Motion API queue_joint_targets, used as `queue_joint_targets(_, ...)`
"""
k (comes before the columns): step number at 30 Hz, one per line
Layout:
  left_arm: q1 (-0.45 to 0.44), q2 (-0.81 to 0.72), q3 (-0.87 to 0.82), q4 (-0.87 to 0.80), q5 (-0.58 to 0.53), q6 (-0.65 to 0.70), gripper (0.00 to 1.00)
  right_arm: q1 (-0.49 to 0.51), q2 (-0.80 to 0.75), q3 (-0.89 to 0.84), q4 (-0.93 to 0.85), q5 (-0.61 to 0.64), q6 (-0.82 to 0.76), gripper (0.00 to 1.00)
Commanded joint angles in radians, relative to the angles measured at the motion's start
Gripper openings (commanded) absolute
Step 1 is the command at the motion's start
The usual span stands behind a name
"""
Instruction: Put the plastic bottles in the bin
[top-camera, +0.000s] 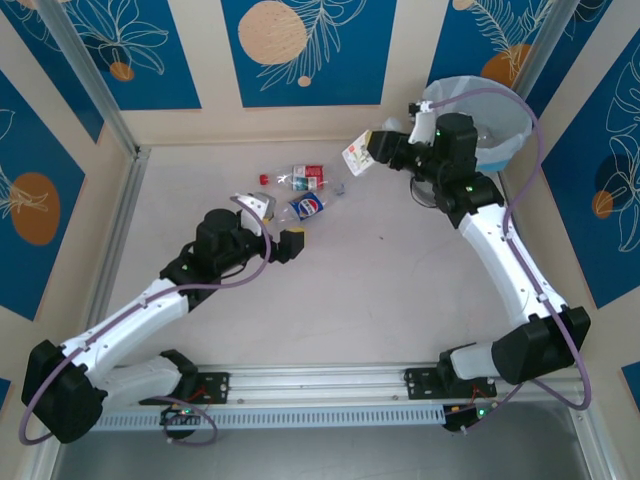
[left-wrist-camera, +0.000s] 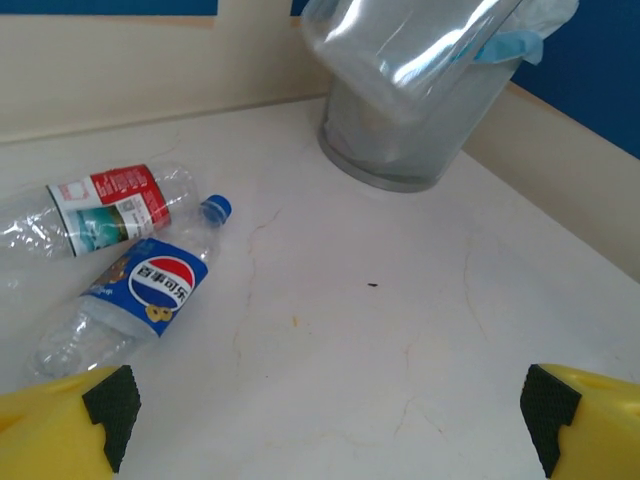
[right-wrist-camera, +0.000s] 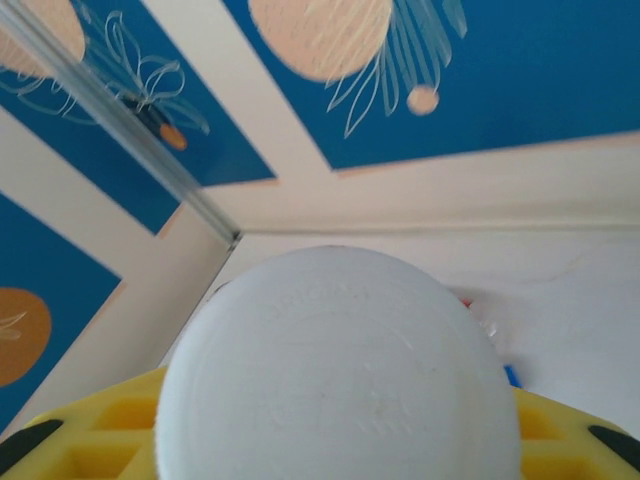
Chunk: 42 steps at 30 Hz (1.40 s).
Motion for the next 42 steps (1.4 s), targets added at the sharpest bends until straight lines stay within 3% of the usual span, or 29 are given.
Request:
queue_joint_targets(1, -0.007, -0.01, -0.019, 0.041, -0.073, -0.054, 0.99, -0.052, -0.051, 0.03, 0.062, 0.104, -0.033, 0.32)
queue_joint_targets(6, -0.007, -0.004, -0.012, 0.006, -0.127, -0.074, 0.99, -0.123, -0.073, -0.005, 0.192, 0.239, 0.002, 0.31)
queue_joint_targets(11, -0.008, 0.003, -0.013, 0.0, -0.119, -0.083, 0.99, -0.199, -0.106, -0.127, 0.437, 0.374, 0.083, 0.29)
queue_joint_targets(17, -0.008, 0.002, -0.012, -0.018, -0.116, -0.079, 0.99, -0.257, -0.105, -0.195, 0.6, 0.503, 0.12, 0.31)
queue_joint_targets(26, -0.007, -0.013, -0.01, -0.028, -0.084, -0.065, 0.99, -0.338, -0.041, -0.19, 0.675, 0.545, 0.003, 0.32)
queue_joint_targets(42, -0.007, 0.015, 0.006, -0.048, -0.146, -0.096, 0.99, -0.345, 0.176, -0.078, 0.657, 0.512, -0.307, 0.32)
